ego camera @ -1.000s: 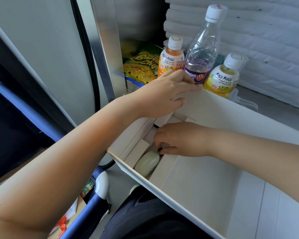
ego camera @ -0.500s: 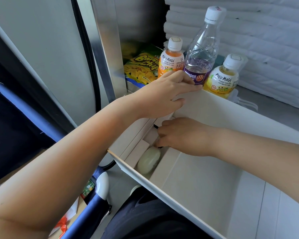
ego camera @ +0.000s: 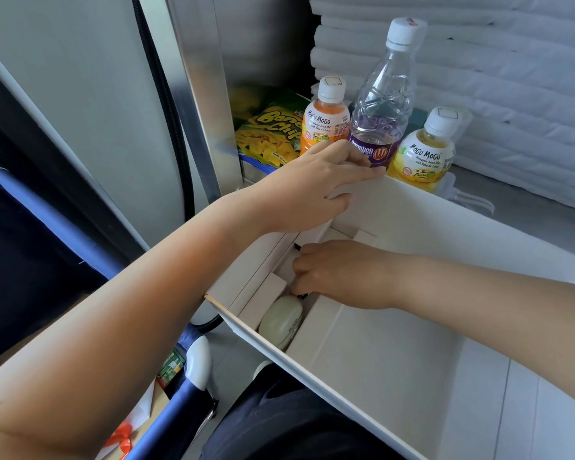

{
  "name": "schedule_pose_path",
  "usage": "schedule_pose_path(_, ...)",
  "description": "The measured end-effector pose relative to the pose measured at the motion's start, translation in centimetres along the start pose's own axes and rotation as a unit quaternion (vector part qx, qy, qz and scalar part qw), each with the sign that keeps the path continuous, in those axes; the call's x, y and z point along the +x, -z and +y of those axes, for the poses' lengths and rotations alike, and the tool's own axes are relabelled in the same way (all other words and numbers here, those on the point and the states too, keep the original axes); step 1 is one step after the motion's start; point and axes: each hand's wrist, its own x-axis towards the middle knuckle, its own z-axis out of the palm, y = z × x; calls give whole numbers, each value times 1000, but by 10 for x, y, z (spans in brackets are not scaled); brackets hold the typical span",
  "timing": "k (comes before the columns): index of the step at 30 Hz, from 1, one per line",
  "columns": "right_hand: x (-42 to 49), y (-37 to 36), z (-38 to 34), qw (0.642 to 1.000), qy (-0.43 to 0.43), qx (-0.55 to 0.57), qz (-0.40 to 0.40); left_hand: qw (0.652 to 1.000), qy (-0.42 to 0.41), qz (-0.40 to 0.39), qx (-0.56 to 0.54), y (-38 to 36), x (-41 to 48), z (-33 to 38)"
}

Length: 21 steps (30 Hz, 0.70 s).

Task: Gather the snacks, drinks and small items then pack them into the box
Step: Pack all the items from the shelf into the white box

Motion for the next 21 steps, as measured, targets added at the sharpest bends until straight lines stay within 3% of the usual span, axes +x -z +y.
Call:
schedule_pose_path(7, -7, 7, -2, 993, 19, 50, 103, 1000, -1, -3, 0, 0, 0, -1)
schedule_pose_path(17, -5, 11, -16, 998, 11, 3, 62, 1000, -13, -5, -12, 3, -5, 0)
schedule_pose_path(21, -33, 29, -16, 994, -86, -26, 64, 1000, -23, -4, -10, 4, -4, -1)
